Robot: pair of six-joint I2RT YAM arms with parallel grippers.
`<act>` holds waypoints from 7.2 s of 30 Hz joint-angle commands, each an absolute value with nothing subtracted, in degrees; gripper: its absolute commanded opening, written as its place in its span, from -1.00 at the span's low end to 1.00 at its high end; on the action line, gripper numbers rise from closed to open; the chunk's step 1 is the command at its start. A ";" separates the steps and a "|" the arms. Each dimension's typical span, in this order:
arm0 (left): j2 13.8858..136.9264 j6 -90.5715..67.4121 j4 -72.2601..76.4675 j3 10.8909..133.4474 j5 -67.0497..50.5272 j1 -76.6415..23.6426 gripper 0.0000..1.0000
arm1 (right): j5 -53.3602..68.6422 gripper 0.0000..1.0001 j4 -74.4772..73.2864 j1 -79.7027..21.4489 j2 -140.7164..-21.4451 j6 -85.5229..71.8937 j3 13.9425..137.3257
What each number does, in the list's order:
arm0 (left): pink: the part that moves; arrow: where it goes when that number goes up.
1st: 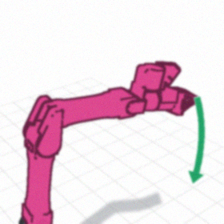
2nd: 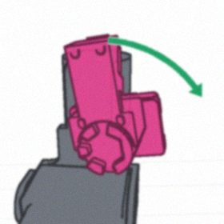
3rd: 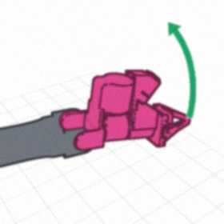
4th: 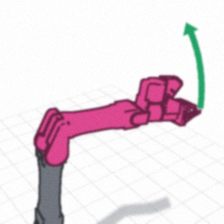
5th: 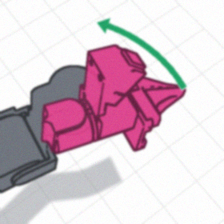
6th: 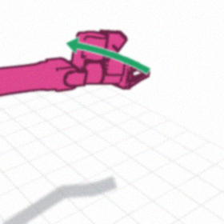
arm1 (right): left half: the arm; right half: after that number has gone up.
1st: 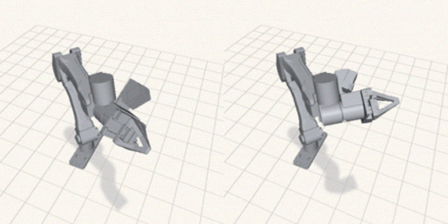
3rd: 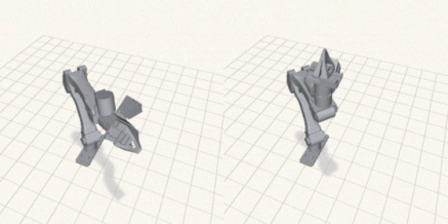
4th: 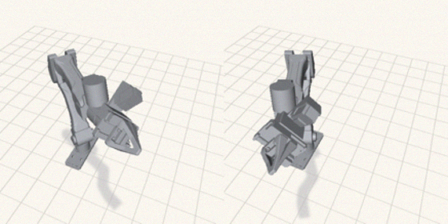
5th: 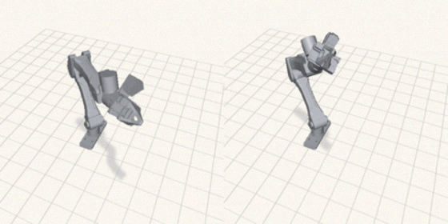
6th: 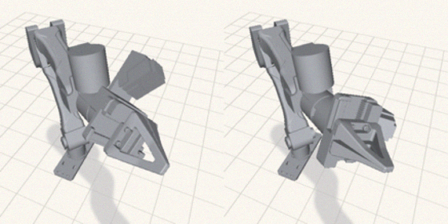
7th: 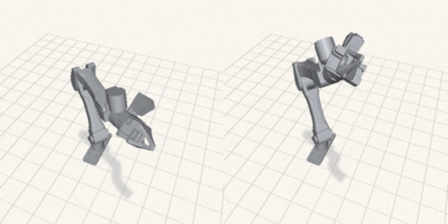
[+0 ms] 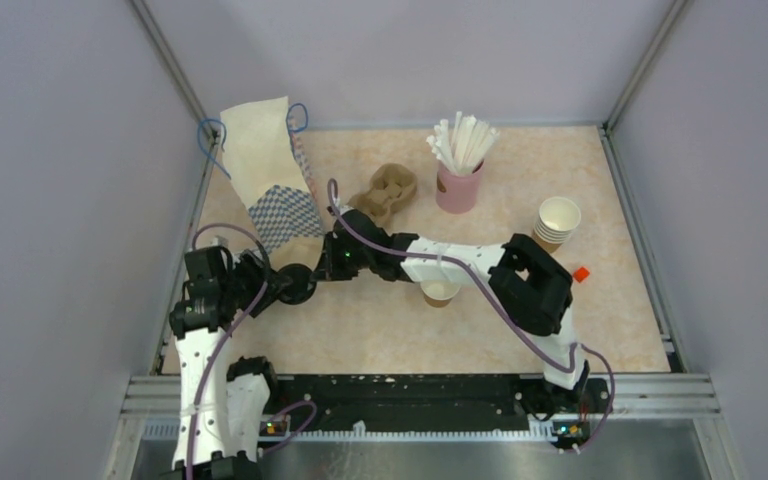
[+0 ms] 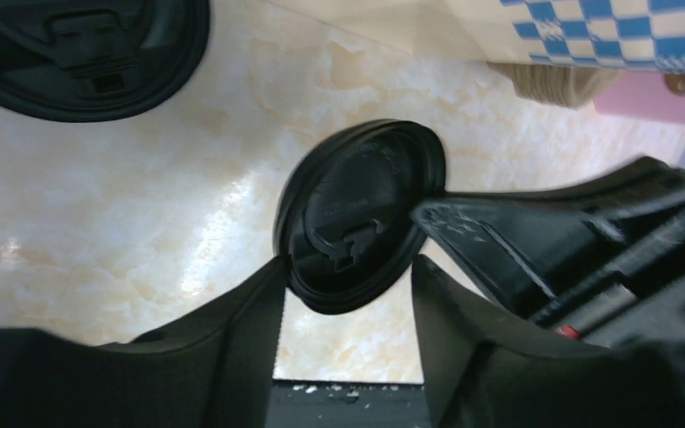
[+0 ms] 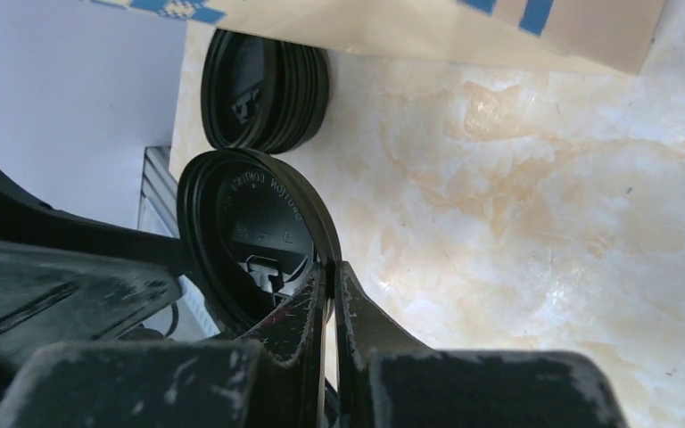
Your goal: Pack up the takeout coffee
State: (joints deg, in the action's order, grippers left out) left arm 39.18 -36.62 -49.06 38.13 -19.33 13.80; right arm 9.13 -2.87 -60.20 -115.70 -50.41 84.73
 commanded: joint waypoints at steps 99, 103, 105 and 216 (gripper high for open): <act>36.23 -37.53 -28.91 37.95 -50.73 12.48 -0.01 | 16.16 -1.00 17.99 -50.71 -89.56 -54.40 57.40; 36.30 -37.46 -28.97 37.45 -50.68 12.45 -0.03 | 16.67 -1.00 19.05 -50.71 -89.68 -54.77 57.38; 36.39 -37.18 -29.75 37.51 -49.71 12.48 -0.04 | 16.85 -1.00 19.60 -50.72 -89.61 -54.99 57.24; 27.54 -53.29 5.24 33.14 -63.57 8.40 0.38 | 17.68 -1.00 26.04 -51.15 -69.27 -50.40 52.56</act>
State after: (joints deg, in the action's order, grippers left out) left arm 28.88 -47.51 -8.71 35.94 -58.74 9.58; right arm 14.70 18.83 -50.89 -70.70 -44.25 53.28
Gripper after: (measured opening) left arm 0.705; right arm 0.007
